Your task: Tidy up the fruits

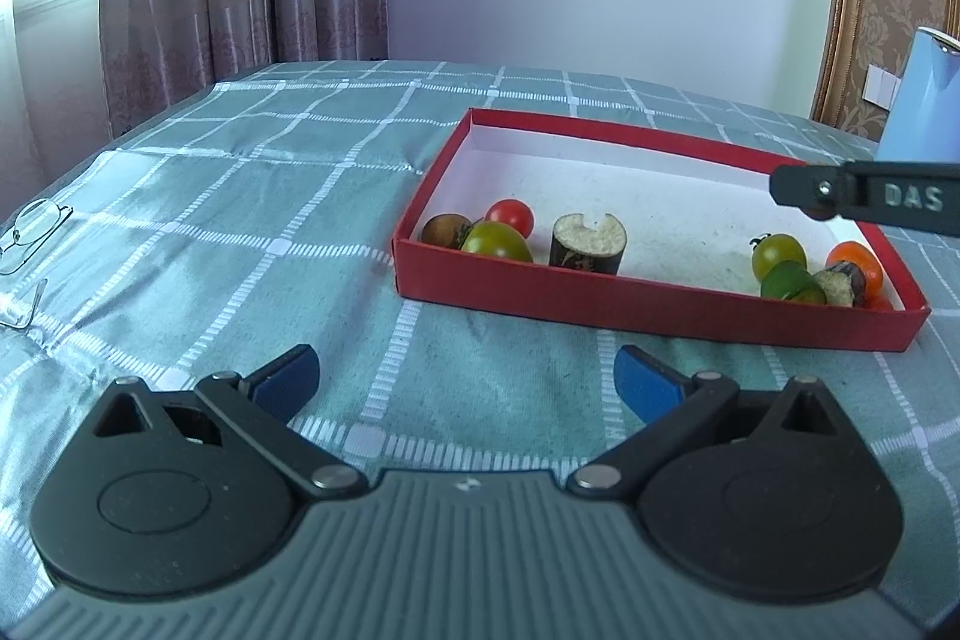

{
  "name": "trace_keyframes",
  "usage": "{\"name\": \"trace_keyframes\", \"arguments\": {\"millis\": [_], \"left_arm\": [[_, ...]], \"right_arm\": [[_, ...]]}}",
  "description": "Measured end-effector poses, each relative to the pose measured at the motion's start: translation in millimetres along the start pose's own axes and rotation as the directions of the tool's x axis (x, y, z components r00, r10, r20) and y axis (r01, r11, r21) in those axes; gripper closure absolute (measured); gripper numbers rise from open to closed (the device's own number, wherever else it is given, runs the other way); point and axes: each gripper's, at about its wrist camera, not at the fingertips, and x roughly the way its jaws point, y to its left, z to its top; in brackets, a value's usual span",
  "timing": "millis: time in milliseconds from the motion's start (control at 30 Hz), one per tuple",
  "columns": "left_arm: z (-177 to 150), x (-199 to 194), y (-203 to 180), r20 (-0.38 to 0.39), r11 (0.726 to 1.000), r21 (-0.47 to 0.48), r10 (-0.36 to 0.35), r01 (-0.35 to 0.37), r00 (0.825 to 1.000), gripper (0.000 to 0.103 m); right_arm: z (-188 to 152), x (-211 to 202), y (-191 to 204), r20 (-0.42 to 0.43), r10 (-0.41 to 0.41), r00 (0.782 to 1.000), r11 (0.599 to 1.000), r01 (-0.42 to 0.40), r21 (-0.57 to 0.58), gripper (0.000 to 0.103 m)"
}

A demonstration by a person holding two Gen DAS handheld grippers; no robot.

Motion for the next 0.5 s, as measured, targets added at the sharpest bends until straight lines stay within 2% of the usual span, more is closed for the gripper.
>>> {"name": "trace_keyframes", "arguments": {"millis": [167,233,267,300,333,500], "left_arm": [[-0.2,0.7,0.0,-0.003,1.000,0.002,0.002,-0.002,1.000,0.000],[-0.1,1.3,0.1,-0.005,1.000,0.002,0.006,-0.006,1.000,0.000],[-0.1,1.4,0.0,-0.006,1.000,0.003,0.008,-0.008,1.000,0.000],[-0.1,1.5,-0.3,-0.006,1.000,0.004,0.010,-0.010,1.000,0.000],[-0.2,1.6,-0.5,-0.006,1.000,0.005,0.011,-0.011,1.000,0.000],[0.5,3.1,-0.8,-0.013,1.000,0.009,0.017,-0.017,1.000,0.000]], "right_arm": [[-2.8,18.1,-7.3,-0.044,-0.021,0.999,1.000,0.022,0.020,0.075],[-4.9,21.0,-11.6,-0.066,0.000,0.998,0.999,0.002,0.040,0.069],[-5.5,20.5,-14.2,-0.071,0.007,0.997,0.998,-0.003,0.059,0.061],[-6.0,18.5,-15.9,-0.066,0.006,0.998,0.998,-0.001,0.070,0.056],[-6.0,15.7,-17.6,-0.058,-0.003,0.998,0.997,0.007,0.075,0.047],[-14.9,-19.7,-25.5,0.031,-0.037,0.999,0.994,0.033,0.102,0.044]]}}
